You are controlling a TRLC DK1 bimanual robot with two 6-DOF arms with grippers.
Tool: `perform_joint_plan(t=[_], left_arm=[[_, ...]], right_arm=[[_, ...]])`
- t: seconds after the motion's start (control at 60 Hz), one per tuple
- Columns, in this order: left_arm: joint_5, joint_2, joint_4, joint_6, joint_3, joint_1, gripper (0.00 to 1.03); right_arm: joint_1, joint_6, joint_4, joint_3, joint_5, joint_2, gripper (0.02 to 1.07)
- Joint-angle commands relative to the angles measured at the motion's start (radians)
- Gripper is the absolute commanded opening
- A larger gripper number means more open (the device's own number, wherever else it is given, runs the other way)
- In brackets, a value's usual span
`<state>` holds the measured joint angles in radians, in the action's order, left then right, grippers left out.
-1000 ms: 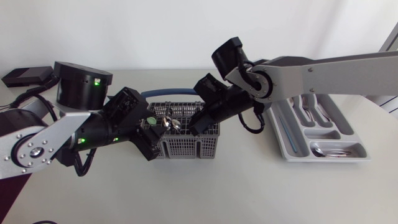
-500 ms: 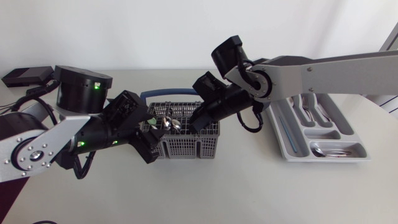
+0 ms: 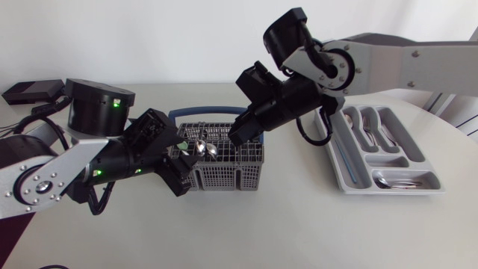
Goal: Transfer all utensils from the basket to the drawer tray.
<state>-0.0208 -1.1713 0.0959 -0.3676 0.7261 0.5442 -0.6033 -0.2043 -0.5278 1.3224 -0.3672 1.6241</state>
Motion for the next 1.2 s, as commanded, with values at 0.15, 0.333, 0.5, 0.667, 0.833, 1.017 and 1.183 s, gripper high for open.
perform_joint_plan(t=[0.15,0.333,0.5,0.667,0.833,1.017,1.183], left_arm=[[-0.004,0.002,-0.005,-0.017,-0.021,0.005,0.70],[-0.004,0.004,-0.004,-0.016,-0.021,0.007,0.70],[-0.004,0.004,-0.005,-0.014,-0.021,0.007,0.70],[-0.004,-0.001,-0.007,-0.011,-0.016,0.008,0.70],[-0.004,-0.002,-0.009,-0.011,-0.017,0.010,0.70],[-0.004,-0.004,-0.009,-0.010,-0.014,0.023,0.70],[-0.001,-0.007,-0.007,-0.005,-0.005,0.037,0.70]], right_arm=[[0.011,0.045,-0.087,0.063,-0.050,-0.066,0.08],[0.033,0.057,-0.153,0.086,-0.052,-0.121,0.08],[0.077,0.060,-0.196,0.075,-0.068,-0.219,0.08],[0.165,0.060,-0.242,0.014,-0.068,-0.319,0.08],[0.287,0.023,-0.279,-0.117,0.036,-0.409,0.08],[0.356,-0.020,-0.253,-0.285,0.267,-0.500,0.08],[0.519,-0.116,-0.124,-0.428,0.398,-0.524,0.08]])
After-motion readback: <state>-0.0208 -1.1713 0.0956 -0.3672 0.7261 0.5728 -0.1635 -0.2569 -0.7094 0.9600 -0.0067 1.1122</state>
